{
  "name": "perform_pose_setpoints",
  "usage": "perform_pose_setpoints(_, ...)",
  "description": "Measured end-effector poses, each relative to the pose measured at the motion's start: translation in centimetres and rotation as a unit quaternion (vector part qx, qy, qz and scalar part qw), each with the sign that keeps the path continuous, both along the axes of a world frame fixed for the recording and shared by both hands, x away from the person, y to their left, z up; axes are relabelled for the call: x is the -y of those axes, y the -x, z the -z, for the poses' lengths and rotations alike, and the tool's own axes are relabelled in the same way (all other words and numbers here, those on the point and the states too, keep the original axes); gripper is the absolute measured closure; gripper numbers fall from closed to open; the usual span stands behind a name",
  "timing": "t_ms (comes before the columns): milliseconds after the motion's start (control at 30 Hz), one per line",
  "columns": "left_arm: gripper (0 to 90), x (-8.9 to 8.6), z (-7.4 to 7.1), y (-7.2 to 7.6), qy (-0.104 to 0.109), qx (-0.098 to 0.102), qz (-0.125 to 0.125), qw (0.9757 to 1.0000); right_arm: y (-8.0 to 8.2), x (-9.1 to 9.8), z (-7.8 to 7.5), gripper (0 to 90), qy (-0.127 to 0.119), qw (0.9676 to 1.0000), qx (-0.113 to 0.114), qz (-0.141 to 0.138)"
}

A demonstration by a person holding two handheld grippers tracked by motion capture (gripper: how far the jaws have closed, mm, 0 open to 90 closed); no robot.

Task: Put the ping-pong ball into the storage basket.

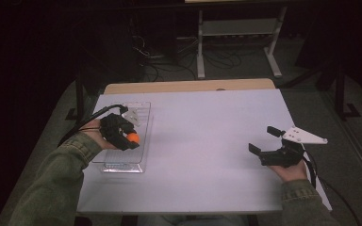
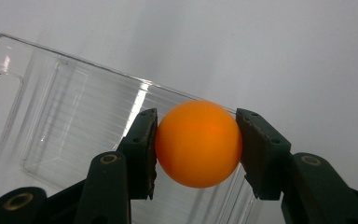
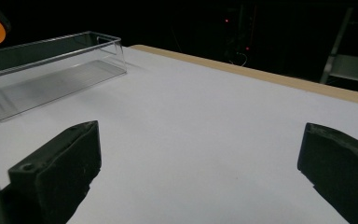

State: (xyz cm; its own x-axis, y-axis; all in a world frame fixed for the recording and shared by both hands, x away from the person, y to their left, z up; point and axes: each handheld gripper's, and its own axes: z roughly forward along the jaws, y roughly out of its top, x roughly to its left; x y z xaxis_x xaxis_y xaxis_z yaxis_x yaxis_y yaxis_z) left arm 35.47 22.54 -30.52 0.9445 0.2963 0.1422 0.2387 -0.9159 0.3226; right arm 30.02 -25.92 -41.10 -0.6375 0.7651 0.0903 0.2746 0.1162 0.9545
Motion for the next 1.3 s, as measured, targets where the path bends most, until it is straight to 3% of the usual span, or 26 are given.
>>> perform_pose_setpoints(1300,51.0,-1.7,5.3,-0.7,0.019,-0.05,-0.023,0.9983,0.0,0.1,0.1,0.0,0.003,1.0,-0.002,0.003)
